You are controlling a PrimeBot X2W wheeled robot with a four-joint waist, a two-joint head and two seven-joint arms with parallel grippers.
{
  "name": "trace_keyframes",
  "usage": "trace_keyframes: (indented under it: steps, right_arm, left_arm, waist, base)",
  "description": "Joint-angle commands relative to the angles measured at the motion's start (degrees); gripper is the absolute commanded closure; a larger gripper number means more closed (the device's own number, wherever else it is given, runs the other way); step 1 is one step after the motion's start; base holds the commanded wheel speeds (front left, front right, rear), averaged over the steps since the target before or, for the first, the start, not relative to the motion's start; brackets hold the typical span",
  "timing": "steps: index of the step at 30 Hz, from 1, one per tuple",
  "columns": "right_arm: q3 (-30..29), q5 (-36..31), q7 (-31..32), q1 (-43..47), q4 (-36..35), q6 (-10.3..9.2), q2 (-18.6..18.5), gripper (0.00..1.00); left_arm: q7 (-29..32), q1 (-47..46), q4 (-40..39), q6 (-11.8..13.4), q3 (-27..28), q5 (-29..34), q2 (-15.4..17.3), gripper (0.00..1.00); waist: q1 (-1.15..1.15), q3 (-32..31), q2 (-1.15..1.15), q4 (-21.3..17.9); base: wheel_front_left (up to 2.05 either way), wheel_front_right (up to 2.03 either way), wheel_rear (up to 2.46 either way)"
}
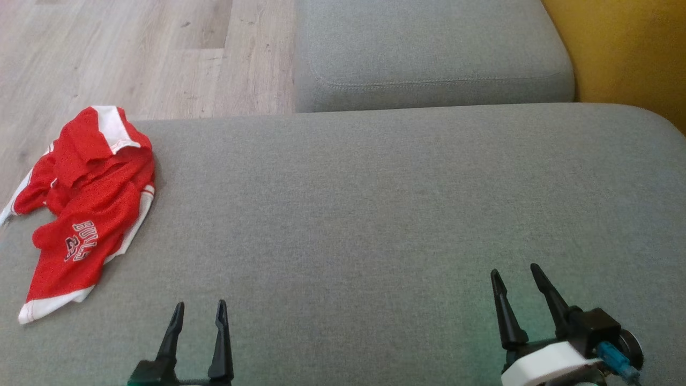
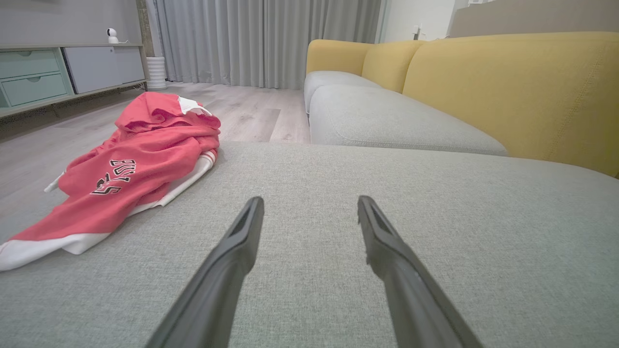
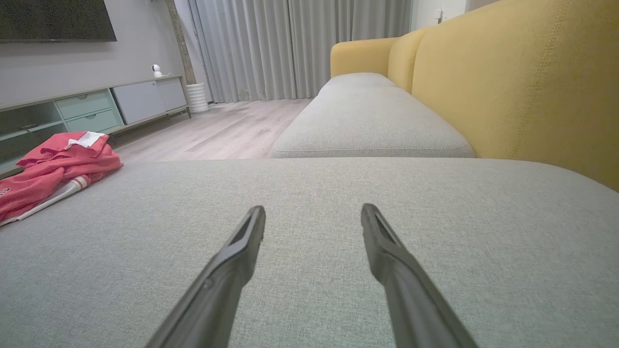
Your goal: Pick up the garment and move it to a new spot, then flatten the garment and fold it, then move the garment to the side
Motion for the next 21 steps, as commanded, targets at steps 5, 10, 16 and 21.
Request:
trace_keyframes:
  steps: [5,10,16,21]
  right_arm:
    - [1.3,-0.4,-0.8,-1.6,-1.4,-0.04,-0.6,0.00]
    - [1.0,-0.5,-0.8,-1.3,-1.5,-0.04,-0.6,0.00]
    - [0.3,-0.2,-0.8,-0.2,-1.7,-0.04,-0.6,0.00]
    - [0.4,0.5,-0.8,0.2,-2.3,-0.04,-0.6,0.00]
  left_arm:
    - [-0.6,-1.4,-1.1,0.2,2.1,-0.1,0.3,0.00]
    - [-0.6,-1.4,-0.9,0.1,2.0,-0.1,0.3,0.00]
    - [-0.6,-1.7,-0.7,0.0,1.8,0.3,0.3,0.00]
    - [-0.6,-1.8,-1.0,0.2,2.3,0.7,0.9,0.00]
  waist:
    - [0.00,-0.2,0.00,0.0]
    - [0.00,-0.4,0.00,0.3]
    - [0.00,-1.0,0.00,3.1]
    - [0.00,-1.3,0.00,7.9]
  base:
    - [0.00,0.00,0.00]
    - [0.00,0.00,0.00]
    - [0.00,0.00,0.00]
    - [0.00,0.00,0.00]
